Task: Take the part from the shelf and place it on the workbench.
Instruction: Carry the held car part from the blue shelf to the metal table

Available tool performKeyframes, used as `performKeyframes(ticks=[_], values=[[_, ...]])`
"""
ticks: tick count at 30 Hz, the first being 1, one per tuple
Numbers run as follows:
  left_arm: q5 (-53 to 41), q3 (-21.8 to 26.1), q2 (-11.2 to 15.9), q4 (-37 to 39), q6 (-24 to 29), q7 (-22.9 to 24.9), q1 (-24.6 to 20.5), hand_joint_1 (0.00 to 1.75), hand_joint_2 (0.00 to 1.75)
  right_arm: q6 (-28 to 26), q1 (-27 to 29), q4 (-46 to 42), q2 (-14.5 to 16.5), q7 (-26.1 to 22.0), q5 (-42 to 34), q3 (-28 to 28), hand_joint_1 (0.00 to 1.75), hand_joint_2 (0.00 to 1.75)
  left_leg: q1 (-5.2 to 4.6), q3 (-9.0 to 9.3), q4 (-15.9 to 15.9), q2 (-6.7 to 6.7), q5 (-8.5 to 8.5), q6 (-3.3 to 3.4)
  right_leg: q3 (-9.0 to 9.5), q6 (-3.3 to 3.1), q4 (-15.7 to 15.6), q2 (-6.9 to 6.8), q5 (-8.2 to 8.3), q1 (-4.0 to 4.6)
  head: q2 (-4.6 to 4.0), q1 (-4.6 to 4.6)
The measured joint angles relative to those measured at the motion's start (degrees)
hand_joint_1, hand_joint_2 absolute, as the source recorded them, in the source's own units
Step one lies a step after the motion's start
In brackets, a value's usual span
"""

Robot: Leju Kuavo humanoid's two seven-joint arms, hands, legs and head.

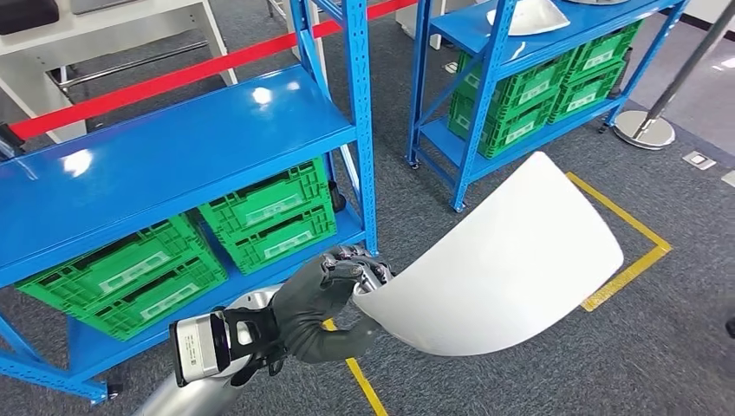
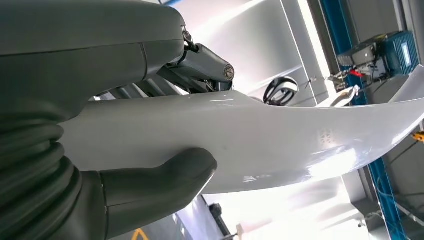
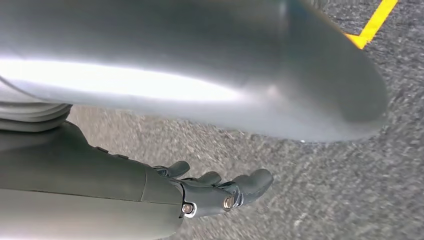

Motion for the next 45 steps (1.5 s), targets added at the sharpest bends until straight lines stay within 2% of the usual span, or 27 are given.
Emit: performKeyframes(ticks=[1,2,5,7,9,11,13,15,16,17,20,21,22,24,26,28,30,31,32,33,35,37,39,40,42,43,45], values=[[0.0,0.0,0.0,0.1,-0.1,0.0,0.0,1.75,1.75,0.0,0.1,0.0,0.0,0.2,0.0,-0.2,0.0,0.0,0.07,0.18,0.4,-0.1,0.14,-0.01,-0.24,0.15,0.0,0.71,0.21,-0.05,0.0,-0.01],[0.0,-0.1,0.1,0.2,-0.2,0.1,0.0,1.75,1.75,0.0,0.1,0.0,0.0,0.5,0.0,-0.4,0.0,0.0,0.14,1.45,-1.4,-0.3,1.31,0.06,-0.41,0.35,0.0,1.45,0.41,-0.13,0.0,-0.02],[0.0,-0.2,0.1,0.2,-0.3,0.1,-0.1,1.75,1.75,0.0,0.2,0.0,0.0,0.6,-0.1,-0.7,0.0,0.0,0.33,7.64,-12.4,-3.22,5.35,0.6,-0.77,1.26,0.0,3.55,1.03,-0.36,0.0,-0.07],[0.0,-0.2,0.1,0.2,-0.3,0.1,-0.1,1.75,1.75,0.0,0.2,0.0,0.0,0.6,-0.1,-0.8,0.0,0.0,0.1,8.86,-15.2,-4.3,5.69,1.16,-1.09,2.14,-0.2,4.62,1.55,-0.48,0.0,-0.1],[0.0,-0.2,0.0,0.2,-0.3,0.1,-0.2,1.75,1.75,0.0,0.4,0.0,0.0,0.8,-0.1,-0.9,0.0,0.0,-0.09,8.86,-15.5,-3.11,6.24,2.06,-1.25,3.04,-0.7,5.32,2.12,-0.71,0.0,-0.08],[0.0,-0.2,-0.1,0.2,-0.4,0.1,-0.3,1.75,1.75,0.2,0.7,0.0,0.0,1.3,0.0,-1.1,0.0,0.0,-0.03,8.96,-16.2,-1.75,6.97,3.09,-2.12,3.4,0.8,3.18,1.12,-0.56,0.0,0.21],[0.0,-0.2,-0.1,0.3,-0.4,0.0,-0.2,1.75,1.75,0.4,0.7,0.0,-0.1,1.6,0.2,-1.1,0.0,0.0,-0.22,8.67,-16.4,-0.19,7.39,3.71,-4.92,3.34,6.8,-0.03,-2.56,-0.12,0.0,0.69],[0.0,-0.2,0.2,0.5,-0.6,-0.3,0.2,1.75,1.75,0.6,0.8,-0.1,-0.3,1.7,0.3,-1.1,0.0,0.0,-0.58,8.19,-16.3,1.4,7.52,3.95,-7.62,3.32,13.3,-0.98,-5.69,0.13,0.0,0.91],[0.0,-0.2,0.3,0.6,-0.9,-0.6,0.3,1.75,1.75,0.7,1.0,-0.2,-0.5,1.7,0.4,-1.1,0.0,0.0,-0.74,7.99,-16.2,2.14,7.55,4.0,-7.66,3.26,14.3,-1.12,-5.87,0.24,0.0,0.94],[0.1,-0.2,0.4,0.7,-1.4,-1.0,0.4,1.75,1.75,0.7,1.2,-0.3,-0.7,1.7,0.4,-1.1,0.0,0.0,-0.86,7.82,-16.1,2.88,7.55,4.03,-6.55,3.12,13.2,-1.35,-5.13,0.38,0.0,0.96],[0.4,-0.2,0.6,1.1,-2.7,-1.6,0.1,1.75,1.75,1.3,1.6,-1.0,-1.4,1.3,0.3,-1.1,0.0,0.0,-1.15,7.57,-15.5,4.87,7.3,3.83,0.22,2.07,2.6,-3.87,-1.61,1.12,0.0,1.02],[0.5,-0.2,0.6,1.2,-2.9,-1.5,0.0,1.75,1.75,1.7,1.6,-1.2,-1.7,1.0,0.4,-1.1,0.0,0.0,-1.26,7.58,-15.4,5.42,7.19,3.62,1.49,1.66,0.3,-4.53,-1.1,1.37,0.0,0.99],[0.5,-0.2,0.6,1.3,-3.0,-1.3,-0.2,1.75,1.75,2.1,1.6,-1.4,-1.9,0.7,0.7,-1.1,0.0,0.0,-1.35,7.63,-15.4,5.91,7.13,3.38,1.84,1.28,-0.6,-4.8,-1.0,1.57,0.0,0.97],[0.3,-0.2,0.7,1.4,-3.0,-0.7,-0.5,1.75,1.75,3.0,2.0,-1.5,-2.4,0.4,1.3,-1.1,0.0,0.0,-1.45,7.78,-15.5,6.7,7.1,2.88,1.69,0.75,-0.8,-3.75,-0.58,1.49,0.0,0.93],[-0.2,-0.2,1.0,1.4,-3.0,-0.4,-0.7,1.75,1.75,3.5,2.3,-1.6,-3.0,0.5,2.0,-1.0,0.0,0.0,-1.32,7.33,-14.2,4.8,5.9,2.15,1.61,0.19,-1.2,-2.78,-0.06,1.02,0.0,0.84],[-0.6,-0.2,1.6,1.5,-3.0,-0.2,-0.6,1.75,1.75,4.0,2.4,-1.6,-3.6,0.6,2.7,-0.9,0.0,0.0,-0.87,5.17,-8.8,1.37,2.45,1.38,1.4,-0.19,-1.4,-1.7,0.36,0.71,0.0,0.65],[-0.9,-0.2,2.2,1.7,-3.0,-0.1,-0.5,1.75,1.75,4.3,2.3,-1.6,-4.1,0.6,3.1,-0.8,0.0,0.0,-0.45,2.25,-1.8,0.04,-0.79,0.99,1.02,-0.2,-1.4,-0.32,0.62,0.64,0.0,0.53],[-1.0,-0.2,2.3,1.8,-3.0,-0.1,-0.5,1.75,1.75,4.3,2.3,-1.6,-4.3,0.6,3.2,-0.7,0.0,0.0,-0.3,1.63,-0.2,-0.09,-1.03,0.88,0.88,-0.1,-1.4,0.4,0.74,0.6,0.0,0.5],[-1.0,-0.2,2.5,1.9,-3.0,-0.1,-0.5,1.75,1.75,4.3,2.4,-1.6,-4.5,0.7,3.2,-0.7,0.0,0.0,-0.16,2.04,-0.8,-0.19,-0.13,0.83,0.78,0.04,-1.4,1.16,0.87,0.52,0.0,0.5],[-1.0,-0.2,2.5,1.9,-3.1,-0.1,-0.5,1.75,1.75,4.3,2.4,-1.6,-4.6,0.8,3.4,-0.6,0.0,0.0,0.0,3.47,-3.5,-0.52,1.68,0.81,0.74,0.2,-1.3,1.9,0.98,0.43,0.0,0.48],[-1.0,-0.2,2.6,1.9,-3.3,-0.1,-0.6,1.75,1.75,4.2,2.4,-1.6,-5.0,1.3,4.1,-0.3,0.0,0.0,0.32,7.33,-11.4,-2.8,5.25,0.93,0.6,0.7,-1.3,3.32,1.2,0.28,0.0,0.44],[-0.9,-0.2,2.6,1.9,-3.8,0.1,-0.7,1.75,1.75,4.0,2.4,-1.6,-5.7,1.6,5.0,0.2,0.0,0.0,0.26,9.13,-15.6,-4.76,6.33,1.26,0.12,1.6,-1.3,4.58,1.58,0.08,0.0,0.42],[-0.7,-0.2,2.5,2.0,-4.5,0.3,-0.8,1.75,1.75,3.8,2.8,-1.7,-6.7,1.6,5.4,0.5,0.0,0.0,-0.1,9.16,-16.0,-4.25,6.4,1.99,-0.35,2.67,-1.6,5.74,2.12,-0.31,0.0,0.41],[-0.6,-0.2,2.3,2.0,-4.8,0.4,-0.9,1.75,1.75,3.7,3.0,-1.9,-7.3,1.6,5.5,0.5,0.0,0.0,-0.16,9.22,-16.3,-3.55,6.67,2.51,-0.57,2.97,-1.5,5.36,2.14,-0.43,0.0,0.43],[-0.4,-0.2,1.8,2.1,-5.2,0.5,-1.2,1.75,1.75,3.8,3.3,-2.4,-8.6,1.6,5.6,0.5,0.0,0.0,-0.13,9.3,-16.8,-2.02,7.21,3.43,-2.02,3.21,1.2,2.67,0.49,-0.24,0.0,0.69],[-0.3,-0.2,1.7,2.1,-5.4,0.5,-1.2,1.75,1.75,3.9,3.2,-2.7,-9.3,1.6,5.7,0.5,0.0,0.0,-0.23,9.22,-16.9,-1.16,7.35,3.72,-3.49,3.18,4.3,0.87,-1.28,-0.04,0.0,0.86],[-0.3,-0.2,1.6,2.3,-5.8,0.6,-1.2,1.75,1.75,4.2,3.1,-3.3,-10.6,1.6,6.0,0.5,0.0,0.0,-0.56,8.93,-16.8,0.55,7.38,4.02,-6.81,3.3,11.6,-0.68,-4.75,0.22,0.0,1.14]])
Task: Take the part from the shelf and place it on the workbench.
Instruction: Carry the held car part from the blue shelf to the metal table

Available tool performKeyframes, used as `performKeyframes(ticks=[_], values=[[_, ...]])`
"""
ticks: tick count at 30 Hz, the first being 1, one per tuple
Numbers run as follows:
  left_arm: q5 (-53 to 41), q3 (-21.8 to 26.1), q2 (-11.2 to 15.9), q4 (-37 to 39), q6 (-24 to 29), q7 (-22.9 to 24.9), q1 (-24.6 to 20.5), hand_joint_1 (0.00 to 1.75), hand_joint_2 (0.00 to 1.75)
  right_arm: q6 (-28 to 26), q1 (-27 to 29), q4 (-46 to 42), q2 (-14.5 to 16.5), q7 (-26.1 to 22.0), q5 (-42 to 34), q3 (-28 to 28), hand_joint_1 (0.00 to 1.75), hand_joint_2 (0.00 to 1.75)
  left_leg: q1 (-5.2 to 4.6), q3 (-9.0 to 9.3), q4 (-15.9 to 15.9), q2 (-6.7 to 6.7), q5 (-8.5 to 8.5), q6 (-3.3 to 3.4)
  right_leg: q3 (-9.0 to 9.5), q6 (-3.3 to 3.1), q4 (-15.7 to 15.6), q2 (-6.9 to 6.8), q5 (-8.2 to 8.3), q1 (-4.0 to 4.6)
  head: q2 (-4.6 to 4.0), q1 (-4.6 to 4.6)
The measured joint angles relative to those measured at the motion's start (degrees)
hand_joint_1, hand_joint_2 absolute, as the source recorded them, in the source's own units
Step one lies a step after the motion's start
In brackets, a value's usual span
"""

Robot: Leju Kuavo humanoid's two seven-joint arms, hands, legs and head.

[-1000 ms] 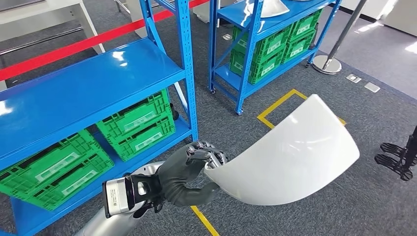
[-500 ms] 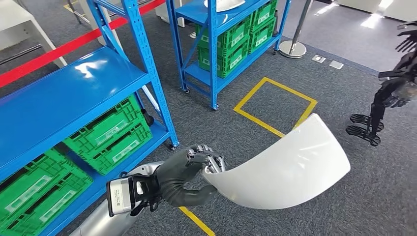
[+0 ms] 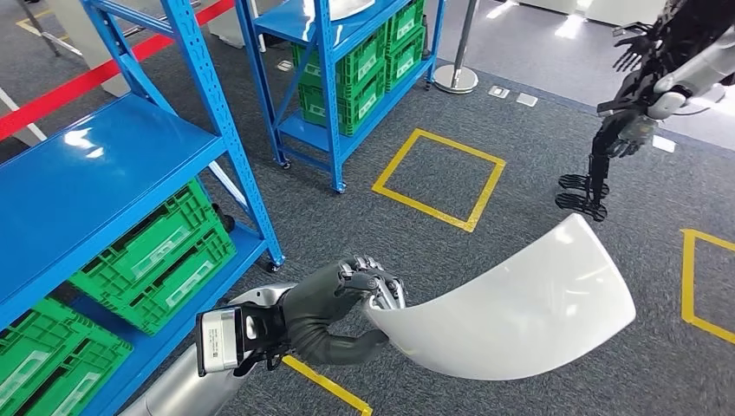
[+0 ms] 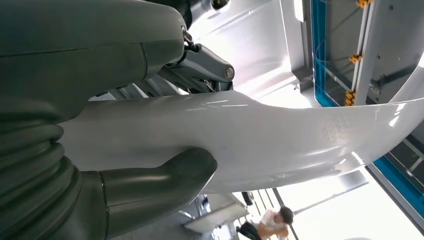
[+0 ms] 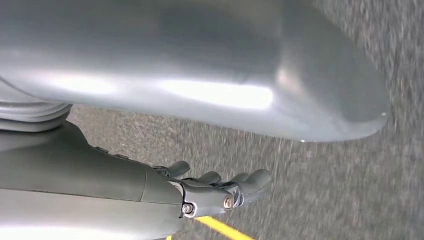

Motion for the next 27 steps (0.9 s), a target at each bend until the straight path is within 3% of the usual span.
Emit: performKeyframes(ticks=[1,2,3,6,7,9,10,12,14,16,17,18,19,21,23,25,27], values=[[0.1,0.0,0.0,0.1,-0.3,0.0,0.0,1.75,1.75,0.1,0.1,-0.3,-0.6,0.0,0.2,0.0,0.0,0.0,-0.14,-0.14,0.1,0.87,-0.02,0.1,-0.76,0.03,2.1,-0.25,-0.62,0.05,0.0,0.09],[0.1,0.0,-0.1,0.1,-0.5,0.1,0.0,1.75,1.75,0.1,0.3,-0.6,-1.3,0.0,0.3,0.0,0.0,0.0,-0.24,-0.27,0.2,1.66,-0.05,0.15,-0.45,0.01,2.2,-0.44,-0.26,0.09,0.0,0.18],[0.2,0.0,-0.2,0.2,-0.8,0.1,-0.1,1.75,1.75,0.2,0.5,-0.8,-1.9,-0.1,0.5,0.0,0.0,0.0,-0.29,-0.37,0.4,2.39,-0.11,0.16,1.1,-0.06,-0.1,-0.76,0.97,0.14,0.0,0.27],[-0.2,0.0,-0.5,0.4,-1.4,-0.1,-0.5,1.75,1.75,0.3,0.6,-1.6,-3.7,-0.5,0.8,0.0,0.0,0.0,-0.65,-0.53,1.0,4.3,-0.62,-0.29,7.44,-0.71,-10.5,-3.46,4.43,0.56,0.0,0.6],[-0.6,0.0,-0.6,0.4,-1.5,-0.3,-0.6,1.75,1.75,0.3,0.5,-1.7,-4.1,-0.7,0.8,0.0,0.0,0.0,-0.79,-0.5,1.1,4.83,-0.8,-0.56,8.27,-1.06,-12.1,-3.96,4.69,0.75,0.0,0.66],[-1.2,0.0,-0.6,0.5,-1.5,-0.7,-0.6,1.75,1.75,0.4,0.7,-1.9,-4.7,-1.1,0.8,0.0,0.0,0.0,-0.87,-0.3,1.0,5.82,-0.98,-1.06,8.19,-1.76,-12.6,-3.18,4.79,0.91,0.0,0.65],[-1.3,0.0,-0.6,0.5,-1.5,-0.8,-0.6,1.75,1.75,0.4,0.9,-1.9,-4.8,-1.2,0.8,0.0,0.0,0.0,-0.81,-0.22,1.0,5.75,-1.11,-1.38,8.12,-2.04,-12.7,-2.68,4.95,0.79,0.0,0.66],[-1.5,0.0,-0.6,0.5,-1.4,-0.9,-0.5,1.75,1.75,0.4,0.8,-1.9,-5.0,-1.3,0.8,0.0,0.0,0.0,-0.56,-1.04,3.2,3.21,-2.79,-2.09,7.98,-2.64,-13.0,-1.71,5.36,0.45,0.0,0.56],[-1.8,0.0,-0.5,0.5,-1.3,-0.7,-0.3,1.75,1.75,0.5,0.3,-1.9,-5.0,-1.4,0.9,0.0,0.0,0.0,-0.25,-3.81,9.6,0.06,-6.43,-2.59,7.74,-3.02,-13.1,-0.6,5.63,0.3,0.0,0.4],[-2.3,0.0,-0.4,0.5,-1.2,-0.3,0.3,1.75,1.75,0.5,-0.1,-1.9,-4.9,-1.4,1.0,0.0,0.0,0.0,-0.13,-6.7,15.9,-0.69,-8.83,-2.7,7.54,-3.09,-13.0,0.72,5.75,0.31,0.0,0.32],[-2.5,0.0,-0.3,0.5,-1.1,-0.1,0.6,1.75,1.75,0.5,-0.1,-1.9,-4.9,-1.4,1.0,0.0,0.0,0.0,-0.1,-7.06,16.6,-0.75,-8.48,-2.66,7.5,-3.05,-13.0,1.41,5.8,0.31,0.0,0.3],[-2.7,0.0,-0.3,0.4,-1.1,0.1,0.8,1.75,1.75,0.4,-0.1,-1.9,-4.8,-1.4,1.0,0.0,0.0,0.0,-0.06,-6.3,15.0,-0.93,-6.96,-2.54,7.5,-2.98,-13.0,2.11,5.84,0.3,0.0,0.29],[-2.8,0.0,-0.2,0.4,-1.1,0.2,0.9,1.75,1.75,0.4,-0.2,-1.9,-4.7,-1.4,1.0,0.0,0.0,0.0,-0.01,-4.74,11.6,-1.38,-4.83,-2.37,7.52,-2.88,-12.9,2.8,5.9,0.29,0.0,0.28],[-2.8,0.0,-0.2,0.1,-1.1,0.3,1.0,1.75,1.75,0.4,-0.3,-1.9,-4.5,-1.4,1.0,0.0,0.0,0.0,0.09,-1.41,4.1,-3.7,-1.58,-2.0,7.34,-2.44,-12.9,4.17,6.1,0.26,0.0,0.27],[-2.9,0.0,-0.2,0.0,-1.1,0.3,1.0,1.75,1.75,0.5,-0.3,-1.9,-4.4,-1.5,1.0,0.0,0.0,0.0,-0.08,-0.3,1.1,-4.85,-0.81,-1.64,6.9,-1.64,-12.9,5.34,6.45,0.07,0.0,0.26],[-2.9,0.0,-0.2,0.0,-1.2,0.0,1.0,1.75,1.75,0.6,-0.2,-1.8,-4.2,-1.7,1.0,0.0,0.0,0.0,-0.28,-0.27,0.7,-3.67,-0.4,-0.99,6.6,-0.83,-13.2,6.13,6.83,-0.24,0.0,0.27],[-2.8,0.0,-0.5,0.1,-1.3,-0.3,0.9,1.75,1.75,0.7,-0.1,-1.7,-4.0,-2.1,1.0,-0.1,0.0,0.0,-0.2,-0.05,0.0,-2.3,0.13,-0.15,5.74,-0.44,-11.6,4.17,5.83,-0.15,0.0,0.41]])
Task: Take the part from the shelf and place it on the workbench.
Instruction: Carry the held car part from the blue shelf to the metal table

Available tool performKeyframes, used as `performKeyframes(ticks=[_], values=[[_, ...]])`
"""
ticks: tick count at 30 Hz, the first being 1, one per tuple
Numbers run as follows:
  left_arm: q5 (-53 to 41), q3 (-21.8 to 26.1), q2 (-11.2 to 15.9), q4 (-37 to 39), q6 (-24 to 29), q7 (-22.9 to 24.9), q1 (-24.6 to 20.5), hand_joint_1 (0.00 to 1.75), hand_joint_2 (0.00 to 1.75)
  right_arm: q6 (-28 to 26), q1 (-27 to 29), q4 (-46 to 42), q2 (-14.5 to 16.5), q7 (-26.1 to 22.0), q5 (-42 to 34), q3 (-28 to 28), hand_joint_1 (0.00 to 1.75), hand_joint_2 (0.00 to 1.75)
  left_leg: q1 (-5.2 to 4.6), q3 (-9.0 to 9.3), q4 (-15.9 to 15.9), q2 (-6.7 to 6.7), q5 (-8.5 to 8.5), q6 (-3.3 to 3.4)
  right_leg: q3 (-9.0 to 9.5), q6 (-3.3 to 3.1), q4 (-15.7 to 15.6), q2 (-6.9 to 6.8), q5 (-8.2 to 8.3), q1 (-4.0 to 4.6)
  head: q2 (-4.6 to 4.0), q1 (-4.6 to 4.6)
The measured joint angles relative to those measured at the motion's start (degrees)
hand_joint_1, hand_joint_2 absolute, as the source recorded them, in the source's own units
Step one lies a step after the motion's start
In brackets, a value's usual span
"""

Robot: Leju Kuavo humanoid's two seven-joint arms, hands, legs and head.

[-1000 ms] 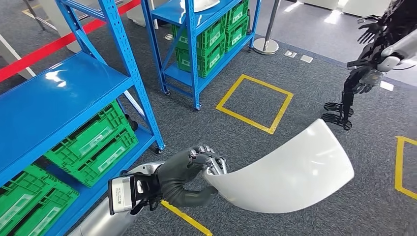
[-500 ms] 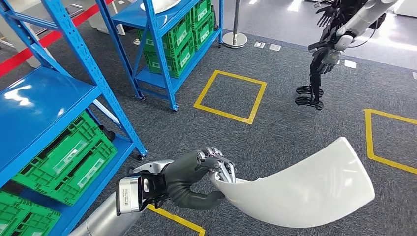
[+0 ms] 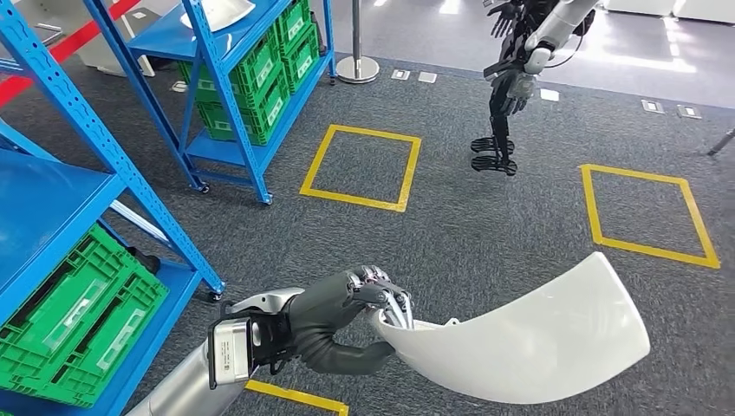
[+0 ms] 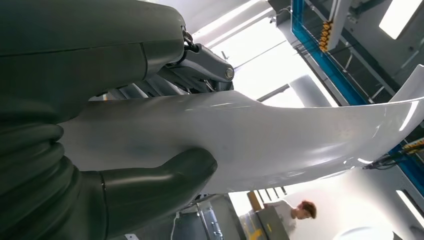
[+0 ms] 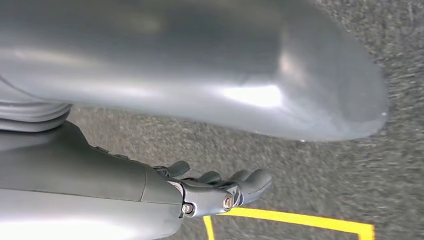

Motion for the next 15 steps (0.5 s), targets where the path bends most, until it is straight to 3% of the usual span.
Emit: performKeyframes(ticks=[2,4,5,6,8,10,11,13,14,15], values=[[0.1,0.0,-0.4,0.3,-0.3,-0.2,-0.1,1.75,1.75,0.0,-0.3,0.1,0.2,-0.3,0.0,0.0,0.0,0.0,-0.06,-0.05,-0.3,1.53,0.28,0.49,-2.79,0.18,5.9,-3.16,-3.38,0.28,0.0,0.22],[0.2,0.0,-0.7,0.7,-0.5,-0.4,-0.1,1.75,1.75,0.0,-0.6,0.2,0.3,-0.3,0.0,-0.1,0.0,0.0,-0.21,-0.33,-0.2,3.07,0.28,0.65,-5.88,0.45,12.8,-4.29,-6.41,0.35,0.0,0.33],[0.3,0.0,-1.0,1.0,-0.6,-0.4,-0.1,1.75,1.75,-0.1,-0.6,0.3,0.3,-0.2,0.0,-0.1,0.0,0.0,-0.26,-0.47,-0.1,3.81,0.25,0.68,-6.29,0.54,14.0,-4.51,-6.61,0.33,0.0,0.36],[0.3,-0.1,-1.2,1.2,-0.6,-0.5,-0.2,1.75,1.75,-0.1,-0.6,0.3,0.3,-0.2,0.0,-0.1,0.0,0.0,-0.28,-0.57,0.0,4.52,0.21,0.66,-5.5,0.58,13.1,-4.75,-5.82,0.33,0.0,0.38],[0.5,-0.1,-1.6,1.4,-0.9,-0.5,-0.4,1.75,1.75,-0.3,-0.6,0.4,0.4,0.0,0.0,-0.1,0.0,0.0,-0.32,-0.64,0.3,5.85,-0.02,0.4,-1.11,0.47,5.9,-6.51,-2.91,0.38,0.0,0.45],[0.7,-0.1,-2.1,1.5,-1.1,-0.5,-0.7,1.75,1.75,-0.5,-0.9,0.5,0.4,0.1,-0.1,-0.2,0.0,0.0,-0.58,-0.61,0.7,6.9,-0.45,-0.15,2.3,-0.11,0.0,-8.6,-1.3,0.69,0.0,0.48],[0.8,-0.1,-2.3,1.5,-1.1,-0.4,-0.8,1.75,1.75,-0.6,-1.0,0.5,0.5,0.2,-0.3,-0.2,0.0,0.0,-0.69,-0.52,0.8,7.39,-0.62,-0.44,2.79,-0.51,-1.1,-8.97,-1.2,0.87,0.0,0.46],[0.8,-0.1,-2.8,1.5,-1.3,-0.1,-1.0,1.75,1.75,-0.6,-1.0,0.7,0.6,0.5,-0.5,-0.4,0.0,0.0,-0.74,-0.29,0.7,8.39,-0.76,-0.98,2.58,-1.29,-1.2,-7.77,-0.95,0.98,0.0,0.38],[0.8,-0.2,-3.0,1.5,-1.4,0.1,-1.0,1.75,1.75,-0.7,-0.9,0.7,0.7,0.6,-0.7,-0.6,0.0,0.0,-0.65,-0.26,0.9,8.23,-0.97,-1.32,2.54,-1.6,-1.3,-7.22,-0.78,0.87,0.0,0.38],[0.8,-0.2,-3.1,1.5,-1.5,0.3,-1.1,1.75,1.75,-0.7,-0.9,0.7,0.7,0.7,-0.8,-0.8,0.0,0.0,-0.53,-0.56,1.7,7.15,-1.67,-1.68,2.5,-1.95,-1.5,-6.67,-0.59,0.71,0.0,0.35]])
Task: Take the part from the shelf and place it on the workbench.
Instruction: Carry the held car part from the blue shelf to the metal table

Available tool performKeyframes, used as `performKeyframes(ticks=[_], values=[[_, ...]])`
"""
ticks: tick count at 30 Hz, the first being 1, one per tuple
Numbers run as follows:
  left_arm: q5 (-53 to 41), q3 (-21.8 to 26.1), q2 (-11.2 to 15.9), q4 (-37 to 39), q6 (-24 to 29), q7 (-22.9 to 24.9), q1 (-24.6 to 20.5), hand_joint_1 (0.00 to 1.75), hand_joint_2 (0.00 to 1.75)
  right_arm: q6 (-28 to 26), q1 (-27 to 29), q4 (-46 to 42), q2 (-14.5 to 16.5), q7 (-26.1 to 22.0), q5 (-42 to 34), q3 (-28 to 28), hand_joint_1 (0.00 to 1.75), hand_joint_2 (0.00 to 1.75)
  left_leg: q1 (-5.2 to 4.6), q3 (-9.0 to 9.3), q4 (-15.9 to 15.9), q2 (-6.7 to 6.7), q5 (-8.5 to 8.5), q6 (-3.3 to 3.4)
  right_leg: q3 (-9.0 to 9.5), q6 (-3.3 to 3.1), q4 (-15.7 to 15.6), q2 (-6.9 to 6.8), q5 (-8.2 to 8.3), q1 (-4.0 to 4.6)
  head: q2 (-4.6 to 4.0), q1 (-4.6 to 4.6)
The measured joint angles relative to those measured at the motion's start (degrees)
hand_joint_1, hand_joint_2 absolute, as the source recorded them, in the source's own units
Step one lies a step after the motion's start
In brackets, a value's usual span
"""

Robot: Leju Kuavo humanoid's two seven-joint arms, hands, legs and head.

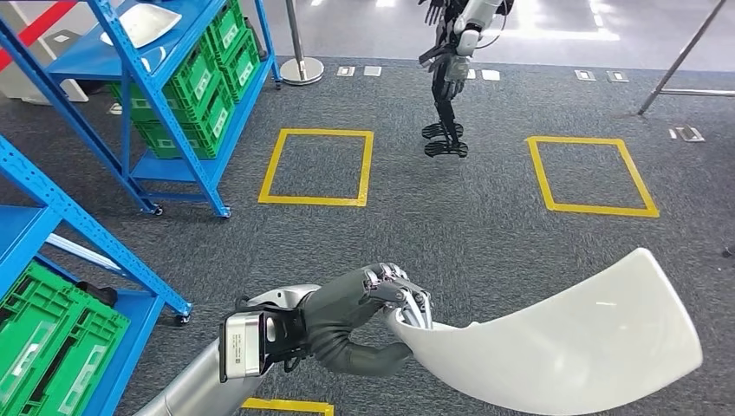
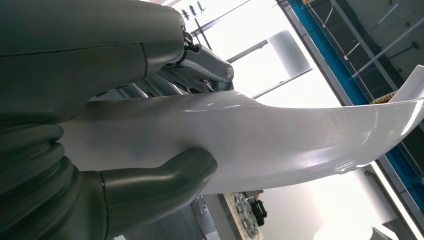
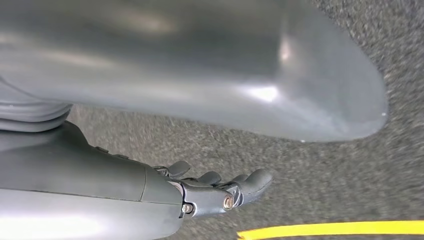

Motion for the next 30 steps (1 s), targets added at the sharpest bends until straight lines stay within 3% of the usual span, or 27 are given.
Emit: performKeyframes(ticks=[1,3,5,6,8,9,11,12,14,16,18,20,21,22,24,26,27,29,30], values=[[0.0,0.0,-0.1,0.0,-0.1,0.2,0.0,1.75,1.75,0.0,-0.1,0.0,0.1,0.0,-0.1,-0.2,0.0,0.0,0.16,-0.8,2.0,-1.58,-1.3,-0.36,-0.01,-0.31,-0.1,0.55,0.18,-0.16,0.0,-0.05],[0.0,0.0,-0.1,0.0,-0.3,0.4,0.1,1.75,1.75,0.0,-0.4,0.0,0.2,-0.2,-0.3,-0.5,0.0,0.0,0.48,-3.94,9.1,-4.73,-5.01,-0.79,-0.22,-0.65,-0.2,1.79,0.36,-0.21,0.0,-0.18],[0.0,0.0,0.0,0.2,-0.5,0.6,0.2,1.75,1.75,0.0,-0.4,0.0,0.4,-0.4,-0.5,-0.7,0.0,0.0,0.57,-6.81,15.0,-5.52,-6.97,-0.89,-0.41,-0.7,-0.2,3.22,0.46,-0.2,0.0,-0.25],[0.0,0.0,0.0,0.3,-0.5,0.7,0.2,1.75,1.75,0.0,-0.4,0.1,0.5,-0.5,-0.6,-0.8,0.0,0.0,0.6,-6.97,15.1,-5.63,-6.34,-0.83,-0.45,-0.66,-0.1,3.97,0.5,-0.2,0.0,-0.27],[0.0,0.0,0.0,0.3,-0.6,0.7,0.2,1.75,1.75,0.0,-0.4,0.1,0.5,-0.7,-0.7,-0.9,0.0,0.0,0.74,-4.31,9.3,-6.54,-2.44,-0.56,-0.46,-0.47,-0.1,5.47,0.63,-0.26,0.0,-0.3],[0.0,0.0,0.0,0.3,-0.6,0.7,0.1,1.75,1.75,0.1,-0.4,0.1,0.5,-0.7,-0.7,-0.9,0.0,0.0,0.84,-2.46,5.3,-7.81,-0.63,-0.37,-0.53,-0.27,0.0,6.17,0.71,-0.29,0.0,-0.31],[0.0,0.0,0.0,0.2,-0.6,0.7,0.0,1.75,1.75,0.1,-0.5,0.1,0.5,-0.8,-0.8,-0.9,0.0,0.0,0.89,-0.29,0.0,-9.79,1.09,0.02,-0.93,0.41,0.1,7.44,0.94,-0.36,0.0,-0.31],[0.0,0.0,0.0,0.2,-0.6,0.7,0.0,1.75,1.75,0.1,-0.4,0.1,0.5,-0.8,-0.8,-0.9,0.0,0.0,0.75,-0.11,-0.6,-10.03,1.04,0.27,-1.17,0.86,0.0,8.01,1.11,-0.47,0.0,-0.31],[0.0,0.0,-0.1,0.2,-0.7,0.7,-0.1,1.75,1.75,0.1,-0.2,0.1,0.6,-0.8,-0.8,-1.0,0.0,0.0,0.55,0.02,-1.1,-8.97,1.41,1.02,-1.48,1.68,-0.3,8.79,1.48,-0.81,0.0,-0.31],[0.0,0.0,-0.3,0.2,-0.7,0.7,-0.1,1.75,1.75,0.1,0.0,0.3,0.7,-0.8,-0.8,-1.1,0.0,0.0,0.61,0.23,-1.7,-7.64,1.97,1.83,-2.32,2.06,1.3,6.68,0.49,-0.68,0.0,-0.2],[-0.1,0.0,-0.4,0.2,-0.8,0.7,0.0,1.75,1.75,0.2,-0.3,0.4,0.7,-0.8,-0.8,-1.2,0.0,0.0,0.53,0.17,-2.0,-6.16,2.23,2.29,-5.01,2.2,7.0,3.4,-2.83,-0.34,0.0,0.02],[-0.1,0.0,-0.5,0.3,-0.8,0.7,0.2,1.75,1.75,0.5,-0.5,0.4,0.8,-0.9,-0.7,-1.2,0.0,0.0,0.35,-0.05,-1.9,-4.64,2.2,2.45,-8.07,2.39,13.8,2.32,-5.78,-0.28,0.0,0.14],[-0.2,0.0,-0.5,0.3,-0.9,0.6,0.3,1.75,1.75,0.6,-0.4,0.5,0.8,-1.0,-0.7,-1.2,0.0,0.0,0.29,-0.15,-1.8,-3.91,2.16,2.48,-8.48,2.45,15.1,2.13,-5.94,-0.29,0.0,0.16],[-0.3,0.0,-0.5,0.2,-0.9,0.6,0.4,1.75,1.75,0.7,-0.3,0.5,0.9,-1.0,-0.7,-1.3,0.0,0.0,0.27,-0.24,-1.7,-3.22,2.1,2.46,-7.79,2.48,14.2,1.93,-5.14,-0.29,0.0,0.17],[-0.5,0.0,-0.5,0.1,-0.9,0.6,0.4,1.75,1.75,0.7,-0.3,0.5,0.8,-1.0,-0.7,-1.3,0.0,0.0,0.23,-0.29,-1.4,-1.95,1.85,2.24,-3.56,2.36,7.0,0.54,-2.18,-0.26,0.0,0.24],[-0.7,0.0,-0.5,-0.1,-0.9,0.5,0.5,1.75,1.75,0.7,-0.5,0.5,0.7,-1.0,-0.6,-1.3,0.0,0.0,0.0,-0.25,-1.1,-0.94,1.42,1.7,-0.24,1.77,1.0,-0.99,-0.5,0.02,0.0,0.26],[-0.8,0.0,-0.6,-0.2,-0.9,0.5,0.5,1.75,1.75,0.8,-0.5,0.5,0.7,-1.0,-0.6,-1.3,0.0,0.0,-0.09,-0.15,-1.0,-0.51,1.24,1.39,0.22,1.36,0.1,-1.29,-0.46,0.2,0.0,0.24],[-0.8,0.0,-0.7,-0.4,-0.9,0.5,0.5,1.75,1.75,0.7,-0.4,0.5,0.7,-0.9,-0.4,-1.3,0.0,0.0,-0.14,0.13,-1.2,0.33,1.02,0.83,0.12,0.62,0.0,-0.31,-0.32,0.3,0.0,0.18],[-0.8,0.0,-0.7,-0.5,-0.9,0.5,0.5,1.75,1.75,0.7,-0.3,0.5,0.7,-0.9,-0.3,-1.3,0.0,0.0,-0.06,0.15,-1.0,0.08,0.79,0.49,0.12,0.32,-0.1,0.16,-0.2,0.18,0.0,0.18]])
